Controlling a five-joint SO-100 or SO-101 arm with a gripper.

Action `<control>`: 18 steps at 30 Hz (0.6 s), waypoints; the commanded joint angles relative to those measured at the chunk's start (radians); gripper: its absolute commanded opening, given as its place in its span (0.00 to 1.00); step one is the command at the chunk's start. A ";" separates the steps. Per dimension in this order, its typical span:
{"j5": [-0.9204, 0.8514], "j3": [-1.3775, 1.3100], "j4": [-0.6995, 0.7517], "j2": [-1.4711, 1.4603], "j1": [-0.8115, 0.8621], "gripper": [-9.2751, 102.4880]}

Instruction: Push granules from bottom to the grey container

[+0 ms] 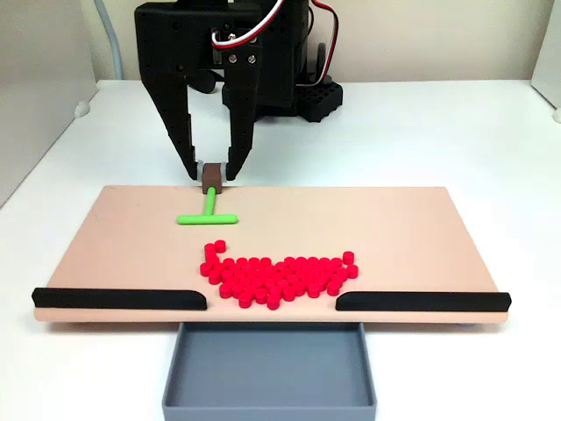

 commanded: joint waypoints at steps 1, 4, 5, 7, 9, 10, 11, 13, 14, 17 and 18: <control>0.011 -0.005 -0.015 -0.008 -0.015 0.08; 0.020 -0.008 -0.032 -0.025 -0.020 0.08; 0.020 -0.012 -0.032 -0.032 -0.020 0.08; 0.020 -0.020 -0.032 -0.044 -0.021 0.08; 0.021 -0.026 -0.032 -0.051 -0.026 0.08; 0.021 -0.029 -0.032 -0.054 -0.028 0.08; 0.021 -0.035 -0.032 -0.060 -0.028 0.08; 0.021 -0.058 -0.032 -0.083 -0.031 0.08; 0.021 -0.074 -0.032 -0.098 -0.031 0.08; 0.018 -0.121 -0.032 -0.146 -0.035 0.08; 0.018 -0.138 -0.032 -0.163 -0.037 0.08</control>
